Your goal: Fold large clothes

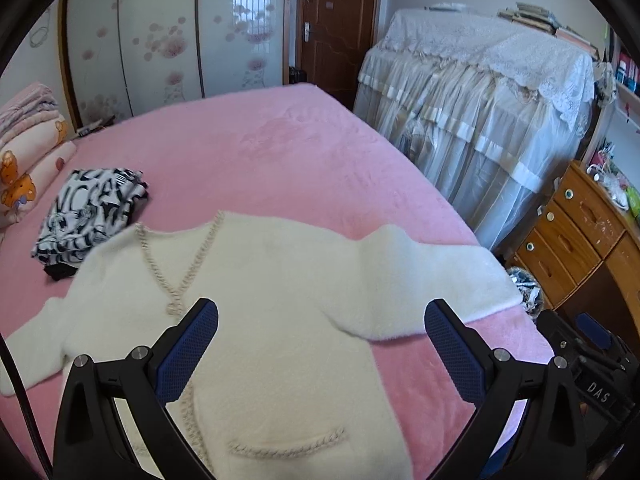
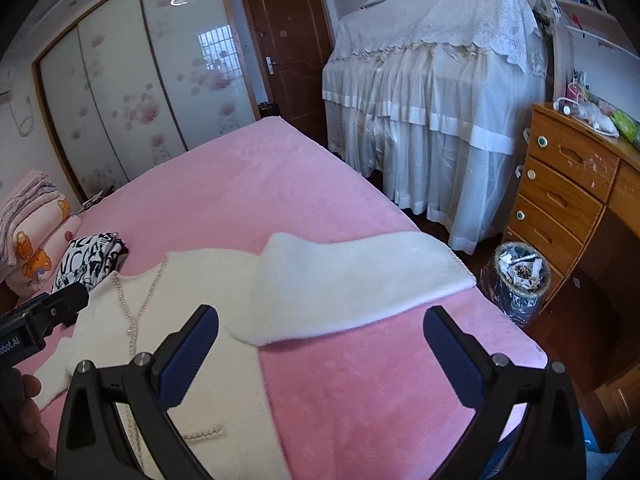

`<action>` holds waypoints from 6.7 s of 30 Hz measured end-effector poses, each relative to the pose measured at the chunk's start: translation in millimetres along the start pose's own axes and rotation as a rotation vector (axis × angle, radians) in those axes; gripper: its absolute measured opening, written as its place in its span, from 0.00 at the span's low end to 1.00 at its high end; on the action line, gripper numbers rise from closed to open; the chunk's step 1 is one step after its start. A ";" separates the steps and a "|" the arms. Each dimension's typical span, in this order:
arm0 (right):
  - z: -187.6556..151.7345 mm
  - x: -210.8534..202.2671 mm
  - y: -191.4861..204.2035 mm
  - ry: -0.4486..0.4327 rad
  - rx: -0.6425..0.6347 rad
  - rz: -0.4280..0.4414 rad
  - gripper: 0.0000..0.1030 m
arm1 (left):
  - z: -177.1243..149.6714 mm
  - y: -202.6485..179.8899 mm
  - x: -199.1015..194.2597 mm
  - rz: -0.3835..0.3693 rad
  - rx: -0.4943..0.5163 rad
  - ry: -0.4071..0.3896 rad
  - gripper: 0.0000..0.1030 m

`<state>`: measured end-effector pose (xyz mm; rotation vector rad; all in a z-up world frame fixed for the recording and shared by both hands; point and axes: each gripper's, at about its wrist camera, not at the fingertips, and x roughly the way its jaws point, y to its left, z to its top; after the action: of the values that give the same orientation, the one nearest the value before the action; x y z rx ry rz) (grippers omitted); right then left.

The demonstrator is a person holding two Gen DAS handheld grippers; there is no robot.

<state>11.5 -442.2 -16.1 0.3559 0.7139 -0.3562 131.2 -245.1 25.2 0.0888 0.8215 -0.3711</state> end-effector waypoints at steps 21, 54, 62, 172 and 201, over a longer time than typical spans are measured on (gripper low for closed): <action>-17.9 206.0 -133.6 0.315 0.408 0.005 0.77 | -35.2 -52.2 203.7 -0.059 0.024 0.158 0.99; -100.2 170.8 180.6 0.267 -0.432 0.267 0.46 | -81.3 167.1 159.3 -0.224 -0.259 0.247 0.99; -110.4 136.0 161.0 0.257 -0.375 0.292 0.54 | -86.8 159.3 209.8 -0.462 -0.406 0.340 0.77; -81.4 203.7 198.7 0.224 -0.334 -0.053 0.29 | -67.0 253.3 178.2 0.223 -0.166 0.209 0.54; -86.0 72.2 218.0 0.186 -0.282 0.034 0.30 | -96.4 222.9 11.8 0.219 -0.191 0.189 0.61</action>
<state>107.5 -227.1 -83.8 0.1336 0.9262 -0.1874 150.7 -19.6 -63.6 0.0357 1.0198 -0.0773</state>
